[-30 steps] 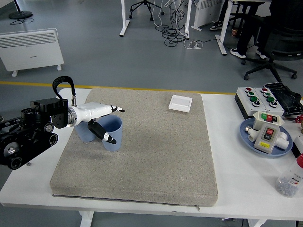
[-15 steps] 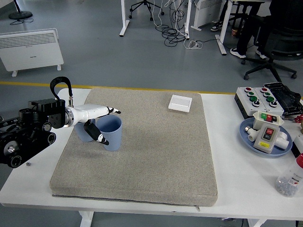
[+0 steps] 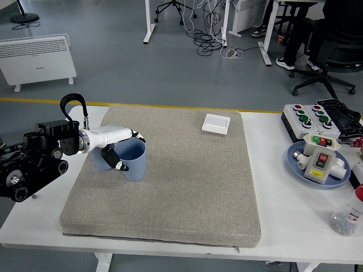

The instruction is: Push cup pick cup insert cup

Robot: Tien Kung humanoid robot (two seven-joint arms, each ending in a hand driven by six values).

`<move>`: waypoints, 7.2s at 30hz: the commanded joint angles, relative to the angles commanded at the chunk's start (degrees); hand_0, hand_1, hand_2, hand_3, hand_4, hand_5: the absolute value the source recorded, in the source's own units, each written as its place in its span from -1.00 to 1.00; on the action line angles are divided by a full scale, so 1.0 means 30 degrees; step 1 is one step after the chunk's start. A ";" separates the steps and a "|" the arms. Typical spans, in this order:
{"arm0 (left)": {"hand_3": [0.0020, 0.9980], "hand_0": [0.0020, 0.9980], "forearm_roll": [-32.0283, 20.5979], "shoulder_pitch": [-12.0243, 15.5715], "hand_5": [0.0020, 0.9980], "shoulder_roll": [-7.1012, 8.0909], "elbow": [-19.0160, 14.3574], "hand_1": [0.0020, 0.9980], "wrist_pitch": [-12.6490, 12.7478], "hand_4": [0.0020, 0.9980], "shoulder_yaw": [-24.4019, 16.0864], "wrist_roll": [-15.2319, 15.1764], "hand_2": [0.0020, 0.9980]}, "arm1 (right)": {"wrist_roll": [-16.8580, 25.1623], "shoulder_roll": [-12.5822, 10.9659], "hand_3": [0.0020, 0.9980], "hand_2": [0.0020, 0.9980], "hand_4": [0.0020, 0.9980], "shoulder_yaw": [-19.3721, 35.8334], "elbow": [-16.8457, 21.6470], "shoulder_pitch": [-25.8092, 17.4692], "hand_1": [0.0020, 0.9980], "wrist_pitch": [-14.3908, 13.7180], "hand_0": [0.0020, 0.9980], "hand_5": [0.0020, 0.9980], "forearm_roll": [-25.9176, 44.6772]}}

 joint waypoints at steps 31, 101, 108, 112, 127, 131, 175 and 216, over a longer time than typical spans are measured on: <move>0.08 -0.02 -0.0537 0.0191 -0.79 0.1573 -0.3893 0.09 -0.0177 0.36 -0.1561 0.0977 0.07 | 0.0064 -0.0019 0.17 0.18 -0.77 -0.0097 0.0000 -0.0282 0.23 -0.0127 0.50 0.17 0.0462; 0.04 0.12 0.0623 -0.1286 -0.97 0.3670 -0.2001 0.22 -0.2659 0.20 -0.3167 0.4227 0.20 | 0.0232 -0.0160 0.17 0.17 -0.77 -0.0121 0.0000 -0.0092 0.22 -0.0188 0.50 0.15 0.0809; 0.10 0.17 0.0623 -0.1339 -0.83 0.3388 -0.1289 0.31 -0.2510 0.44 -0.3026 0.3693 0.38 | 0.0239 -0.0168 0.17 0.17 -0.77 -0.0137 0.0000 -0.0073 0.22 -0.0175 0.50 0.15 0.0799; 0.10 0.17 0.0556 -0.1359 -0.83 0.3334 -0.1171 0.31 -0.2554 0.44 -0.2945 0.3671 0.38 | 0.0246 -0.0173 0.17 0.17 -0.77 -0.0156 0.0000 -0.0066 0.22 -0.0174 0.50 0.15 0.0827; 0.73 0.80 -0.0524 -0.1297 -0.10 0.3066 -0.0293 0.85 -0.2539 1.00 -0.2643 0.3468 1.00 | 0.0260 -0.0175 0.17 0.17 -0.77 -0.0190 0.0000 -0.0043 0.22 -0.0174 0.50 0.15 0.0853; 0.92 0.89 -0.0896 -0.1271 -0.04 0.3000 -0.0233 0.93 -0.2404 1.00 -0.2651 0.3286 1.00 | 0.0262 -0.0164 0.17 0.17 -0.77 -0.0183 0.0000 -0.0055 0.22 -0.0177 0.50 0.15 0.0842; 0.08 0.13 -2.2681 1.2496 0.76 0.0498 -0.9052 0.30 0.6972 0.25 -2.1964 0.0473 0.29 | 0.0302 -0.0078 0.17 0.16 -0.77 0.0420 0.0000 -0.0180 0.22 -0.0117 0.50 0.15 0.0176; 0.53 0.64 -2.2777 1.7636 1.00 -0.5825 -0.4828 0.67 0.1867 0.37 -2.6033 0.0332 0.69 | 0.0294 -0.0122 0.17 0.16 -0.77 0.0791 0.0000 -0.0006 0.22 -0.0059 0.50 0.16 -0.0505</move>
